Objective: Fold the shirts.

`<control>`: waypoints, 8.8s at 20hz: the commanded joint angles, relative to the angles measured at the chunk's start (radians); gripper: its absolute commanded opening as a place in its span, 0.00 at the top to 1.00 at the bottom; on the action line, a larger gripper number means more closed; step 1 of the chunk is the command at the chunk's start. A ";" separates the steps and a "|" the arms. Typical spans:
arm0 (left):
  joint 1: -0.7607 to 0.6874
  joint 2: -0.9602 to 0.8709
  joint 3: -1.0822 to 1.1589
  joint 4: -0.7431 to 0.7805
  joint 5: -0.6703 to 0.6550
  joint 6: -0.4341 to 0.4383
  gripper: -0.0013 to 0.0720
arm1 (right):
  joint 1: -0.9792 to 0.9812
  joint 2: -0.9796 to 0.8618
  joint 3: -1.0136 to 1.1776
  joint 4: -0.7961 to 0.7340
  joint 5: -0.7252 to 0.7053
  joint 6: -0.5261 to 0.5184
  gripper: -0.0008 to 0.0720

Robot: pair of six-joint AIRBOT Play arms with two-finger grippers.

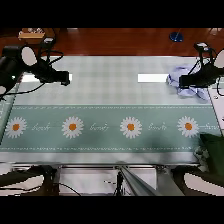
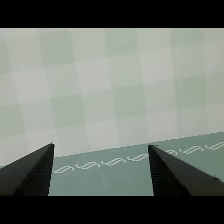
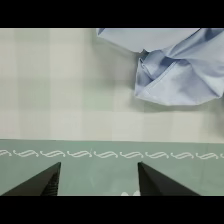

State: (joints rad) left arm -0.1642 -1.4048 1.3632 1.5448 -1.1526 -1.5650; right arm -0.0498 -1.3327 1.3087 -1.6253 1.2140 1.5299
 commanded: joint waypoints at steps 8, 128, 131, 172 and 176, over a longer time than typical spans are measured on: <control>0.000 -0.017 0.000 0.002 0.018 0.000 0.01 | 0.001 -0.002 0.001 0.010 -0.357 0.004 0.25; 0.378 0.298 -1.000 -0.943 -0.011 0.524 0.94 | 0.005 0.070 -0.715 0.769 -0.126 -0.364 0.68; 0.378 0.299 -0.948 -0.944 -0.077 0.542 0.94 | 0.020 0.075 -0.695 0.801 -0.149 -0.364 0.96; 0.687 0.898 -0.072 -0.836 -0.689 0.042 0.95 | -0.328 0.624 -0.042 0.491 0.602 -0.072 0.96; 0.687 0.861 -0.485 -0.827 -0.588 0.087 0.95 | -0.328 0.448 -0.206 0.517 0.425 -0.073 0.96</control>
State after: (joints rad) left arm 0.5243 -0.5240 1.1294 0.7063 -1.8069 -1.5211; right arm -0.3786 -0.7856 1.2274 -1.1152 1.7405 1.4689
